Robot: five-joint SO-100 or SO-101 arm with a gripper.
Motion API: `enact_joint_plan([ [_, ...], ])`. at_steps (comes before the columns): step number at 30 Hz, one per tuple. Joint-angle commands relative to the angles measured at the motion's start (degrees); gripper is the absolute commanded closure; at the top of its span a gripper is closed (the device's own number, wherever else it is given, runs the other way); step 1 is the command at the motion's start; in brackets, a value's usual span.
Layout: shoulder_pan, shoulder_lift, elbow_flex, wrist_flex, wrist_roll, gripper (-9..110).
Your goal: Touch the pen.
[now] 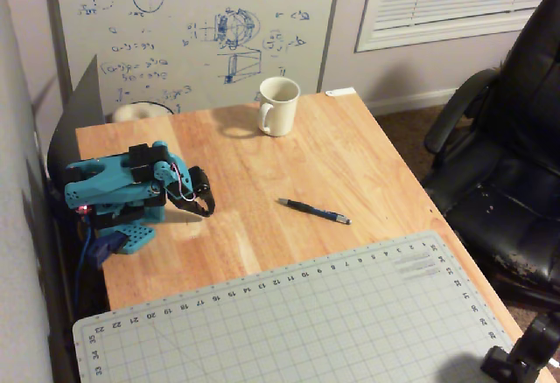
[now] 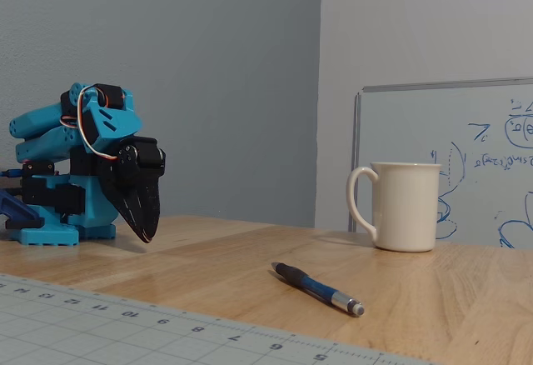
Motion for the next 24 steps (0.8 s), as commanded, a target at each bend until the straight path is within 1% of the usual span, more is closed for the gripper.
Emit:
enact_joint_plan([
  [1,-0.35,1.85,-0.79,0.0,0.18,101],
  [14,-0.35,1.85,-2.29,-0.79,0.18,101],
  [24,-0.44,0.88,-12.13,-0.79,-0.35,101],
])
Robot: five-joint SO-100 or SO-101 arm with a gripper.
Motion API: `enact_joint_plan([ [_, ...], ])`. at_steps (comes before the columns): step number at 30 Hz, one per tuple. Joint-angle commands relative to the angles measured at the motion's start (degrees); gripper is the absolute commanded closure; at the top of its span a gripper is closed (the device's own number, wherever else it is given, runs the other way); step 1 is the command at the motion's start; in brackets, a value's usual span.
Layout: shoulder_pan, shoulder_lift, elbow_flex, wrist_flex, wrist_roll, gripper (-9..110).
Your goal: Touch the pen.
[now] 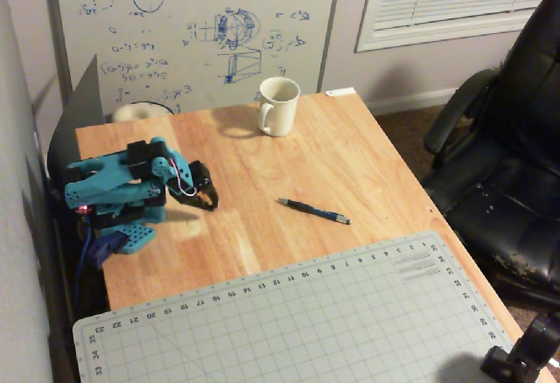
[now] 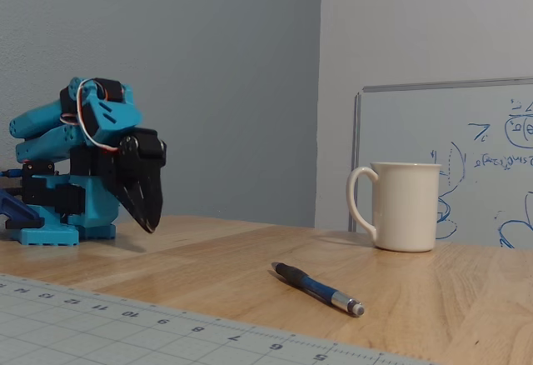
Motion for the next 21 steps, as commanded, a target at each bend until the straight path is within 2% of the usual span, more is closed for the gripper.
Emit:
enact_joint_plan([
  [1,-0.44,0.88,-8.09,-0.79,-0.35,101],
  [7,-0.44,-10.55,-17.75,-3.78,-0.35,101],
  [15,-0.44,-49.83,-41.84,-15.38,-0.44,101],
  [21,-0.44,-73.3,-63.02,-17.05,-0.53,101],
])
